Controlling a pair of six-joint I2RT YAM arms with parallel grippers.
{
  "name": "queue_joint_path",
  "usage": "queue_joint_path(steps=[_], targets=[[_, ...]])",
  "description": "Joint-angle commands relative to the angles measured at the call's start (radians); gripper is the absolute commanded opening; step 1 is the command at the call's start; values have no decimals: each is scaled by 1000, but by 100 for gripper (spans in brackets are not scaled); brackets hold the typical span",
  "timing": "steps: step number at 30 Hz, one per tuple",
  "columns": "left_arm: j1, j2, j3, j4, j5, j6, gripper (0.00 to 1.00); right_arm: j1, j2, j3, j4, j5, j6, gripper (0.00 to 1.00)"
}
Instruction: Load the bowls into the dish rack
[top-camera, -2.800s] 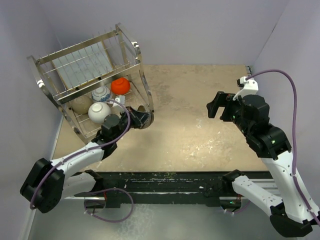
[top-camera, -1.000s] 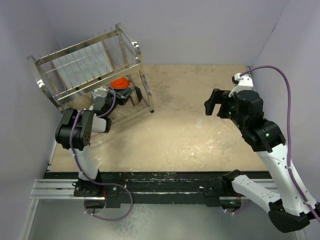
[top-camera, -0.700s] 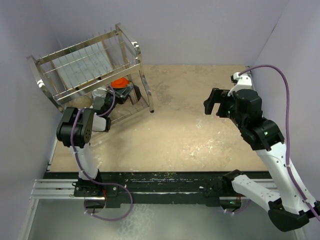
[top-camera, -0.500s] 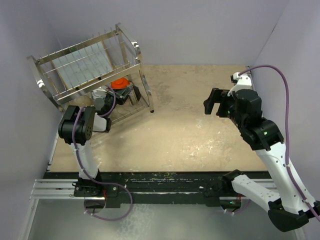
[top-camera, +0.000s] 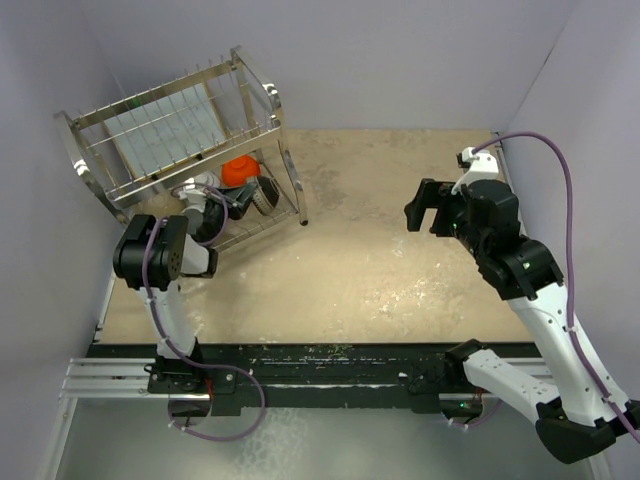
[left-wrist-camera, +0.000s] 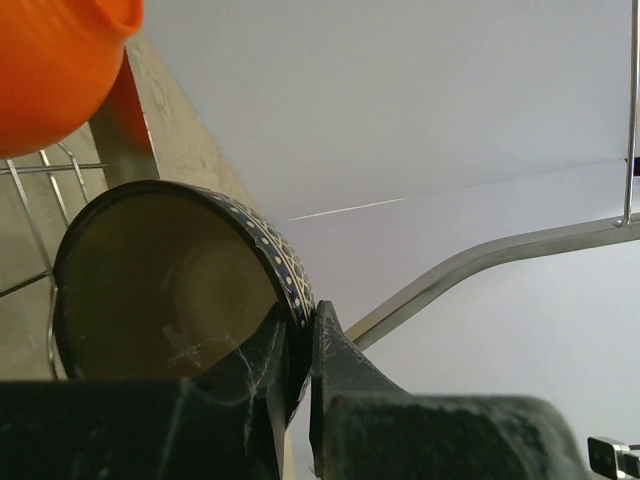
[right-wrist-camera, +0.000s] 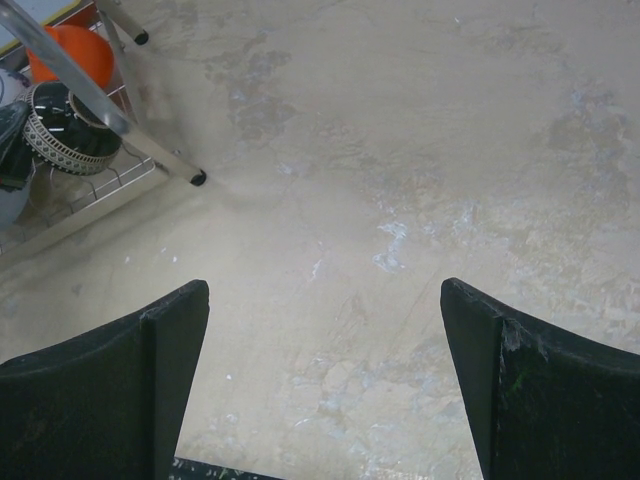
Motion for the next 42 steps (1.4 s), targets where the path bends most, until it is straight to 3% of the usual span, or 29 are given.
queue_joint_path(steps=[1, 7, 12, 16, 22, 27, 32, 42], targets=[[70, -42, -68, 23, -56, 71, 11, -7, -3, -12, 47, -11, -2, 99], [120, -159, -119, -113, -70, 127, 20, -7, -3, -12, 48, -19, 1, 99], [134, -295, -112, -349, -87, 191, 24, -9, -5, -12, 48, -22, 5, 99], [136, -375, -64, -567, -92, 250, 33, -9, -9, -15, 49, -26, 7, 99], [137, -368, -85, -535, -83, 232, 34, -9, -14, -14, 45, -25, 8, 99], [139, -360, -106, -520, -90, 224, 48, -9, -18, -8, 39, -21, 3, 99], [140, -407, -98, -619, -122, 256, 66, -9, -15, -8, 39, -24, 3, 99], [140, -532, 44, -1048, -232, 381, 83, -9, -14, -9, 43, -27, 8, 99]])
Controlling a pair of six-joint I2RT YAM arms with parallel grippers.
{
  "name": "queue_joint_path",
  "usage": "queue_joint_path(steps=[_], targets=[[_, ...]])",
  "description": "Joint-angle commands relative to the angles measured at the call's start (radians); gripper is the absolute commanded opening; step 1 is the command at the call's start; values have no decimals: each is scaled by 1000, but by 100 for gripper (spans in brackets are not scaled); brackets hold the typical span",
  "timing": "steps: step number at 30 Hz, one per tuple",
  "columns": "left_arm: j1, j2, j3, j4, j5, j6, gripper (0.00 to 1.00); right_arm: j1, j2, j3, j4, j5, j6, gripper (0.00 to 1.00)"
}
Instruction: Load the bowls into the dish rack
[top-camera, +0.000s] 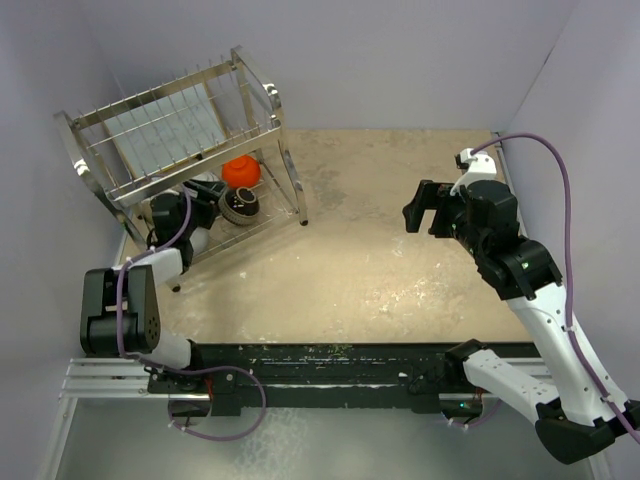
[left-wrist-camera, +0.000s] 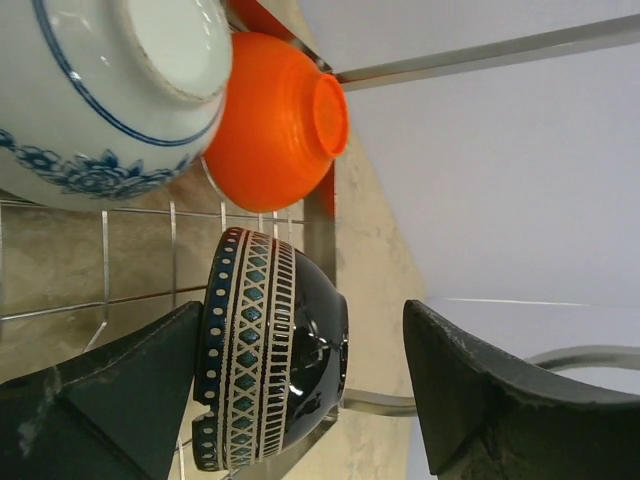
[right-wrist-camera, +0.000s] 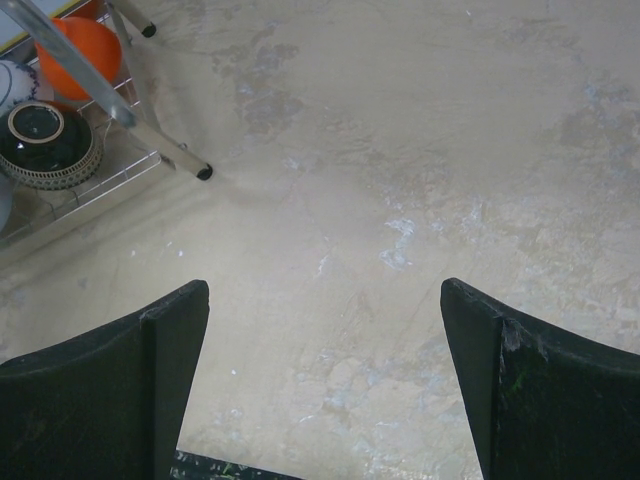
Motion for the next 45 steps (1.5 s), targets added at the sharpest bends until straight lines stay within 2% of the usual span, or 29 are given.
queue_joint_path(steps=[1, 4, 13, 22, 33, 38, 45], targets=[[8, -50, 87, -239, -81, 86, 85, -4, -13, 5, 36, -2, 3, 99], [8, -32, 127, -305, -83, 104, 94, -4, -13, 1, 39, -5, 5, 99], [8, -10, 155, -347, -113, 137, 100, -4, -23, -9, 36, 2, 4, 99], [8, -8, 259, -548, -218, 224, 99, -4, -24, -23, 47, -6, 9, 99], [-1, -51, 268, -554, -185, 304, 99, -4, -30, -32, 50, -21, 9, 99], [-45, -101, 318, -642, -202, 411, 99, -4, -24, -49, 66, -41, 10, 99], [-175, -165, 353, -752, -280, 534, 99, -4, -26, -70, 84, -72, 10, 99]])
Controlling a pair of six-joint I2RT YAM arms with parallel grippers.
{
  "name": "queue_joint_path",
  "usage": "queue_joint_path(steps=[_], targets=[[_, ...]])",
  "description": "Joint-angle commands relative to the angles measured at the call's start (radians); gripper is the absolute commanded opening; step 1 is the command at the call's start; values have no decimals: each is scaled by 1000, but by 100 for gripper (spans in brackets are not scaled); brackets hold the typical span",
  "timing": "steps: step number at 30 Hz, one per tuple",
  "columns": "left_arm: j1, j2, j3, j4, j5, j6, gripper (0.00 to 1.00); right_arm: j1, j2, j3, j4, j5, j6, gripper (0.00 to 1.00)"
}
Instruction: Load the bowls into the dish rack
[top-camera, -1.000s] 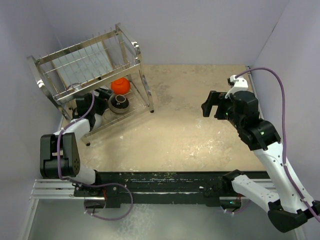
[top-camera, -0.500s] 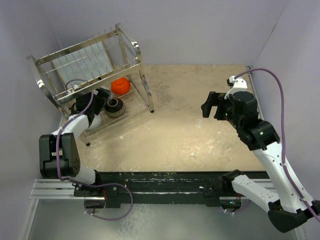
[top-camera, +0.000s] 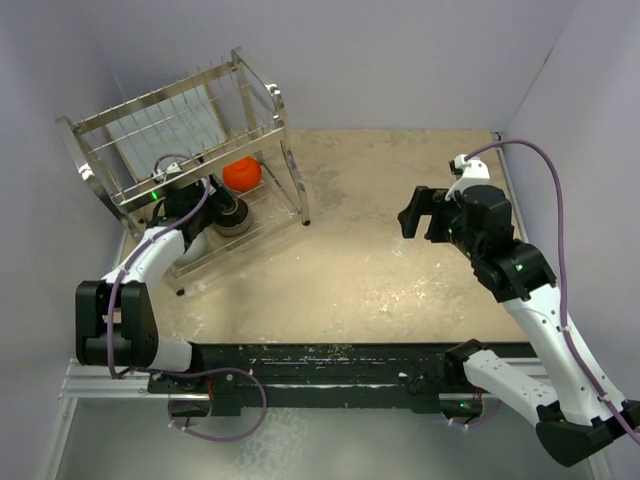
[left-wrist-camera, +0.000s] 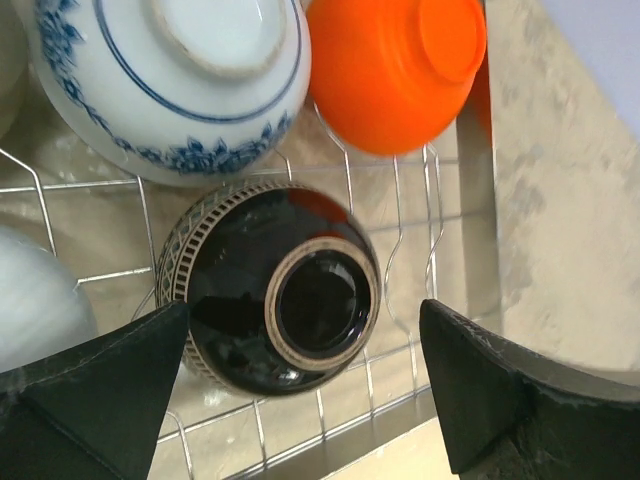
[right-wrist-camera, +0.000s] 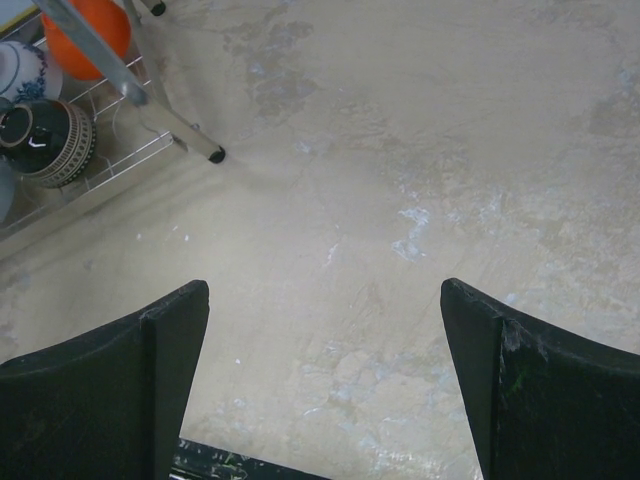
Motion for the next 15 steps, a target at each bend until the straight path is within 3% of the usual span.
queue_joint_path(steps=[1, 9, 15], targets=[[-84, -97, 61, -39, -56, 111, 99, -4, -13, -15, 58, -36, 6, 99], [-134, -233, -10, -51, -93, 121, 99, -4, -24, -51, 64, -43, 6, 99], [-131, -218, -31, -14, -29, 103, 99, -4, -51, -72, 67, -37, 11, 99]])
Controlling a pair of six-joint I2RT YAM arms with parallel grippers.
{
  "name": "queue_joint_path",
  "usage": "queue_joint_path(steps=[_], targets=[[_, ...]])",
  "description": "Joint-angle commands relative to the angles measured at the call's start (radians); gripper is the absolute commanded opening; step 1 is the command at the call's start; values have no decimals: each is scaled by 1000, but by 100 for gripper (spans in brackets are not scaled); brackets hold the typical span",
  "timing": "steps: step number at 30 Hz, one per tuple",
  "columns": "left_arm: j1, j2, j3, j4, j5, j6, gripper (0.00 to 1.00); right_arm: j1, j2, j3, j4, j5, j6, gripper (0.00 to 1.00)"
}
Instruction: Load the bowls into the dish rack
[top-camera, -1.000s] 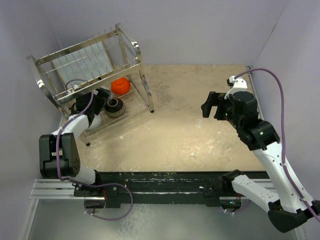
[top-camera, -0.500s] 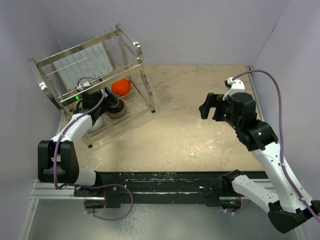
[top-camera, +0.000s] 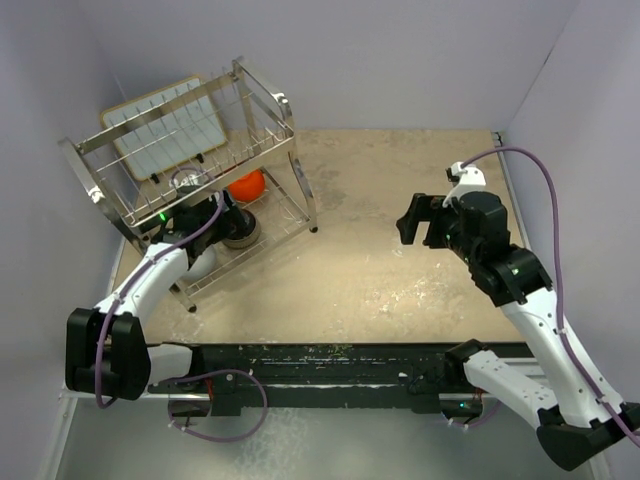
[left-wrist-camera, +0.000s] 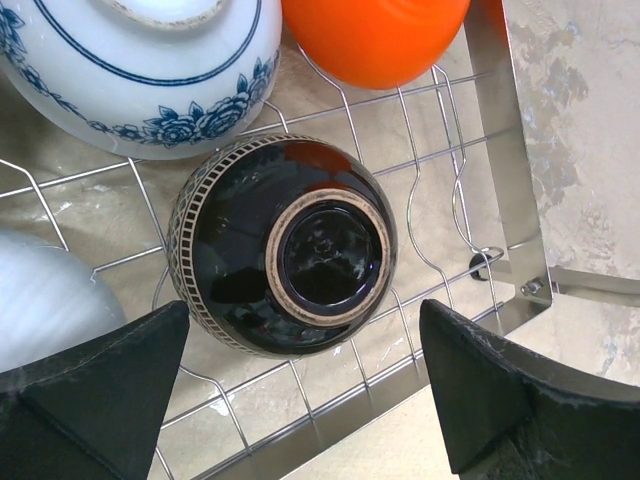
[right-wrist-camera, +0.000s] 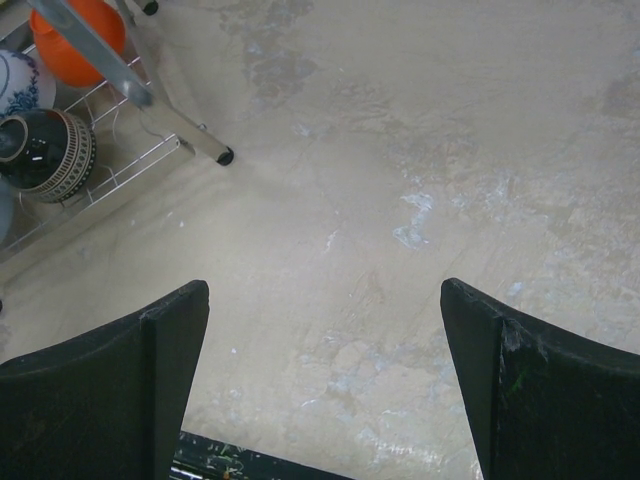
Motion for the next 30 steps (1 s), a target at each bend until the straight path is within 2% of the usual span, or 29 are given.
queue_joint_path(steps=[1, 6, 14, 30], targets=[[6, -51, 34, 192, 46, 2, 99, -4, -35, -7, 43, -12, 8, 99], [14, -45, -44, 354, 105, -18, 99, -4, -50, -9, 28, -11, 5, 99], [108, -21, -188, 656, 257, -93, 99, -4, -70, -21, 24, -12, -1, 99], [127, -111, -349, 906, 289, -28, 99, -5, -72, -40, 43, -23, 3, 99]])
